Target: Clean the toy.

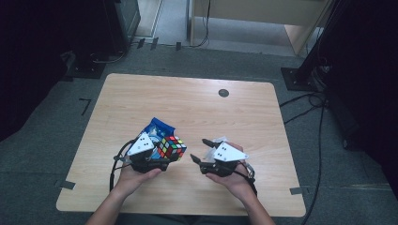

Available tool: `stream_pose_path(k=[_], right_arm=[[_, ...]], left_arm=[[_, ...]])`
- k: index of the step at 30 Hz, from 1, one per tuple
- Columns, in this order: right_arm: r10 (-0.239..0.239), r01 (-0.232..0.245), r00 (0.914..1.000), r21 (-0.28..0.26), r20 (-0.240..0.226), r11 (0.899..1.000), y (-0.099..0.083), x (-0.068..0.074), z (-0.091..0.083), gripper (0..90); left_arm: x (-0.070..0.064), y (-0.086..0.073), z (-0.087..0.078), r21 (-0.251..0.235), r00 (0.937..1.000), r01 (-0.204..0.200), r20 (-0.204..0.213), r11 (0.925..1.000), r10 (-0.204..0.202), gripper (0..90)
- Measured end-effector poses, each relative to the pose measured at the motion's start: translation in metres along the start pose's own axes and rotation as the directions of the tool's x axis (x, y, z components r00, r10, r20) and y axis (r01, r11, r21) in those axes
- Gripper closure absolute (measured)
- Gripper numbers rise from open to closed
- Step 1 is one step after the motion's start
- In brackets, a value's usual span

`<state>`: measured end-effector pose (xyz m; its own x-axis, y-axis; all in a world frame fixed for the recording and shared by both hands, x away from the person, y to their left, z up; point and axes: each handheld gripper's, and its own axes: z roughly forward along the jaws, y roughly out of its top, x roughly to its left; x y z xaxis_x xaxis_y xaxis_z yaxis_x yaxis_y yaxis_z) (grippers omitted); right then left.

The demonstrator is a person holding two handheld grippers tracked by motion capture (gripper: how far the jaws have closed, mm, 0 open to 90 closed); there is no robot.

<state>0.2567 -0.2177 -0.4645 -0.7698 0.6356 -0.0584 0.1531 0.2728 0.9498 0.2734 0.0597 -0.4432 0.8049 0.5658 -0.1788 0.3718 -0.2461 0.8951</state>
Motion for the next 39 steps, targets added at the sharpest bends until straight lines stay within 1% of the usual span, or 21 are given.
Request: stream_pose_path(k=[1, 2, 4, 5, 8, 10, 14, 15, 17, 19, 22, 23, 25, 26, 28, 30, 31, 33, 35, 37, 39], right_arm=[[-0.053, 0.052, 0.9986, -0.007, -0.010, 0.999, 0.001, 0.007, 0.003, 27.6], [-0.089, 0.088, 0.9959, -0.012, -0.017, 0.996, 0.002, 0.013, 0.005, 26.7], [-0.139, 0.139, 0.9900, -0.021, -0.021, 0.990, 0.003, 0.023, 0.009, 21.0], [-0.172, 0.172, 0.9850, -0.019, -0.015, 0.985, 0.003, 0.028, 0.012, 18.8], [-0.270, 0.270, 0.9629, -0.012, 0.009, 0.963, 0.005, 0.039, 0.018, 17.3], [-0.303, 0.303, 0.9528, -0.017, 0.016, 0.953, 0.005, 0.045, 0.021, 18.6], [-0.378, 0.381, 0.9223, -0.017, 0.079, 0.925, 0.004, 0.053, 0.024, 25.6], [-0.389, 0.391, 0.9171, -0.010, 0.089, 0.920, 0.005, 0.054, 0.024, 26.5], [-0.388, 0.391, 0.9148, 0.000, 0.112, 0.921, 0.004, 0.056, 0.025, 29.4], [-0.371, 0.373, 0.9205, 0.008, 0.124, 0.928, 0.003, 0.059, 0.025, 32.7], [-0.277, 0.279, 0.9529, 0.002, 0.123, 0.960, 0.005, 0.061, 0.025, 33.0], [-0.256, 0.258, 0.9588, -0.001, 0.123, 0.966, 0.006, 0.062, 0.026, 33.0], [-0.179, 0.183, 0.9756, -0.022, 0.127, 0.983, 0.008, 0.064, 0.026, 33.2], [-0.154, 0.159, 0.9794, -0.032, 0.131, 0.987, 0.009, 0.064, 0.026, 33.3], [-0.109, 0.118, 0.9844, -0.056, 0.139, 0.991, 0.011, 0.067, 0.026, 33.4], [-0.073, 0.087, 0.9856, -0.082, 0.152, 0.993, 0.013, 0.070, 0.025, 33.4], [-0.057, 0.073, 0.9864, -0.098, 0.154, 0.993, 0.015, 0.071, 0.024, 33.4], [-0.063, 0.078, 0.9865, -0.100, 0.151, 0.992, 0.015, 0.073, 0.025, 33.4], [-0.054, 0.068, 0.9889, -0.097, 0.139, 0.993, 0.013, 0.073, 0.027, 33.4], [-0.059, 0.071, 0.9901, -0.098, 0.128, 0.993, 0.012, 0.072, 0.028, 33.3], [-0.092, 0.104, 0.9870, -0.081, 0.132, 0.991, 0.011, 0.072, 0.029, 33.4]], left_arm=[[0.000, 0.000, 0.000, 0.001, 1.0000, 0.004, 0.002, 1.0000, -0.004, 33.8], [0.000, 0.000, 0.000, 0.003, 1.0000, 0.007, 0.004, 1.0000, -0.007, 33.8], [0.000, 0.001, 0.002, 0.011, 0.9998, 0.016, 0.012, 0.9998, -0.016, 33.8], [-0.001, 0.001, 0.002, 0.014, 0.9997, 0.019, 0.017, 0.9997, -0.019, 33.8], [-0.004, 0.002, 0.004, 0.020, 0.9991, 0.023, 0.034, 0.9995, -0.024, 33.8], [-0.006, 0.002, 0.005, 0.026, 0.9987, 0.025, 0.043, 0.9994, -0.026, 33.8], [-0.008, 0.002, 0.008, 0.033, 0.9981, 0.032, 0.052, 0.9989, -0.033, 33.8], [-0.007, 0.002, 0.008, 0.030, 0.9979, 0.038, 0.051, 0.9988, -0.039, 33.8], [-0.006, 0.003, 0.007, 0.019, 0.9974, 0.050, 0.052, 0.9986, -0.051, 33.7], [-0.005, 0.003, 0.005, 0.004, 0.9965, 0.061, 0.056, 0.9981, -0.061, 33.7], [-0.007, 0.004, 0.004, -0.011, 0.9976, 0.059, 0.038, 0.9982, -0.059, 33.7], [-0.007, 0.005, 0.004, -0.019, 0.9973, 0.065, 0.035, 0.9977, -0.064, 33.6], [-0.006, 0.005, 0.003, -0.028, 0.9958, 0.080, 0.045, 0.9964, -0.079, 33.6], [-0.006, 0.006, 0.003, -0.037, 0.9949, 0.090, 0.048, 0.9952, -0.088, 33.5], [-0.006, 0.006, 0.002, -0.036, 0.9941, 0.095, 0.057, 0.9948, -0.093, 32.9], [-0.009, 0.005, 0.005, -0.015, 0.9961, 0.075, 0.047, 0.9971, -0.074, 31.7], [-0.010, 0.005, 0.006, -0.018, 0.9959, 0.080, 0.044, 0.9966, -0.079, 31.6], [-0.011, 0.005, 0.005, -0.032, 0.9970, 0.071, 0.035, 0.9970, -0.070, 32.6], [-0.011, 0.006, 0.004, -0.027, 0.9979, 0.061, 0.025, 0.9978, -0.060, 33.4], [-0.009, 0.005, 0.004, -0.023, 0.9972, 0.070, 0.027, 0.9973, -0.069, 33.4], [-0.007, 0.004, 0.004, -0.025, 0.9949, 0.093, 0.042, 0.9954, -0.092, 33.5]])
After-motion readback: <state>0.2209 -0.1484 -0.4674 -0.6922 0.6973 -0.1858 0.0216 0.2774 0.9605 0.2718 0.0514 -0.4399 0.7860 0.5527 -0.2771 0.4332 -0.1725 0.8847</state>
